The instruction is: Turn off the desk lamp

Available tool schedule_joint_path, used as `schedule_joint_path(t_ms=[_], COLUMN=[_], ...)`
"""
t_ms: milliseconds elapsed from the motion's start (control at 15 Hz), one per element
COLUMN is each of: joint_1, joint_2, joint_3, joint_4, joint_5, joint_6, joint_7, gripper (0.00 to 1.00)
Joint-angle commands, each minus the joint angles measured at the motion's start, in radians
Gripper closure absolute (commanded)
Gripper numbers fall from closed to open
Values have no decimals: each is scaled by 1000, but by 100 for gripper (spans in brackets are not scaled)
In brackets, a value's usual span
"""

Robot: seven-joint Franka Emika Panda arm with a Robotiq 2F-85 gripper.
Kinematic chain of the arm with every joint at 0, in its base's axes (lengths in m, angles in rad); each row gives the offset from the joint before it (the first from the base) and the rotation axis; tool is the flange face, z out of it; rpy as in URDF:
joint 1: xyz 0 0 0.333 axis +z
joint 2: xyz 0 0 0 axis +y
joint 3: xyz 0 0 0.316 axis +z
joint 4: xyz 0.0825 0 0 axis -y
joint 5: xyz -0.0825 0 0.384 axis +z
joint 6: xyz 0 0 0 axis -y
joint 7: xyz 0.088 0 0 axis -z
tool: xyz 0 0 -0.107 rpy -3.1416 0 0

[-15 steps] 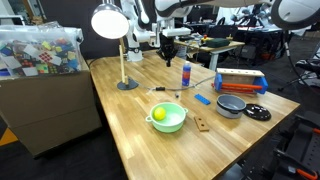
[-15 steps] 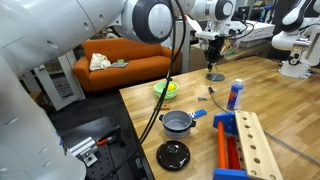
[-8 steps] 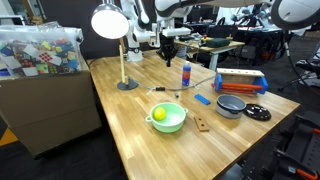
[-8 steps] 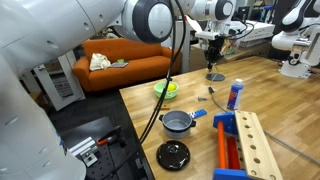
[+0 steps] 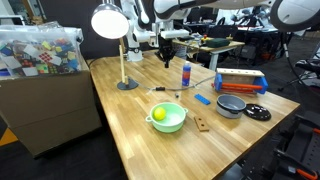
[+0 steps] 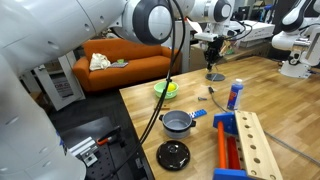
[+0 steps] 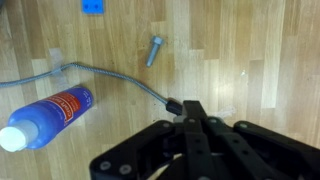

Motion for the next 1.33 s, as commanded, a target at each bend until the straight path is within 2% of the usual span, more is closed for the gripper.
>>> schedule_joint_path(t_ms=[0,267,333,867,1267], joint_1=[12,-1,0,-4,11], joint_2=[43,56,34,34,45], joint_3=[-13,-7,0,0,-23], joint_4=[57,75,28,36,65], joint_5=[-15,-12,-8,-8,-72], joint_6=[7,10,6,6,143], joint_7=[14,4,2,2,-33], gripper=[100,100,99,99,100])
